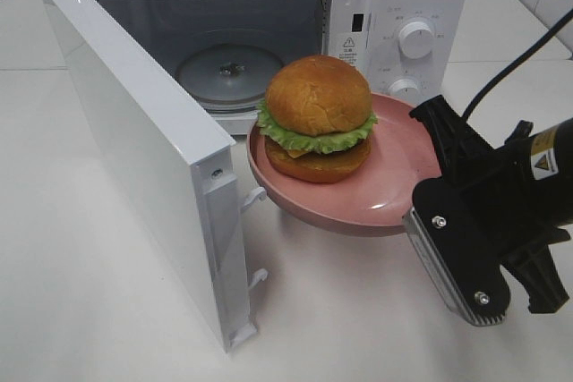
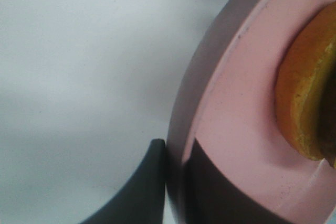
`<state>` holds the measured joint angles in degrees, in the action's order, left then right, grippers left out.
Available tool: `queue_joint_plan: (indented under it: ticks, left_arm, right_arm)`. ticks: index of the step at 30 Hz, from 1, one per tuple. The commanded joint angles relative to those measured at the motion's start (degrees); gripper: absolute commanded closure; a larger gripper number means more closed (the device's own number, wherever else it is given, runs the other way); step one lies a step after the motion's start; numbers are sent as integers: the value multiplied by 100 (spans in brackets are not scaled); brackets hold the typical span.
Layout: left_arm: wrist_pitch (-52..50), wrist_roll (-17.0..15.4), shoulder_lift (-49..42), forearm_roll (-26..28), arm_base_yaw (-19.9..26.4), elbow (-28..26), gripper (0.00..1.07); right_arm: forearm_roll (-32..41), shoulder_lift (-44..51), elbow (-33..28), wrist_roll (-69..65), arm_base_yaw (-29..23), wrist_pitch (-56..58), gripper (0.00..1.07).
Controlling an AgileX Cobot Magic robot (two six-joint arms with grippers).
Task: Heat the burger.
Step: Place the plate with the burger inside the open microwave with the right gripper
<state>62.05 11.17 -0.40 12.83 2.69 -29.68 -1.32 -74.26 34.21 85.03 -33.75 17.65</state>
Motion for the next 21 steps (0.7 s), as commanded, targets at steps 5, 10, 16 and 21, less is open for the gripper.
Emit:
queue_joint_plan:
  ticks: [5, 10, 16, 21]
  left_arm:
    - [-80, -23, -69, 0, 17, 0, 6]
    - [-80, -23, -69, 0, 17, 0, 6]
    - [-80, -23, -69, 0, 17, 0, 6]
    - [-80, -23, -69, 0, 17, 0, 6]
  right_arm:
    - [-63, -418, 533, 0, 11, -516, 107]
    - [-206, -739, 802, 0, 11, -533, 107]
    - [-395, -1037, 1071, 0, -160, -544, 107]
    - [-493, -1312, 1295, -86, -258, -550, 107]
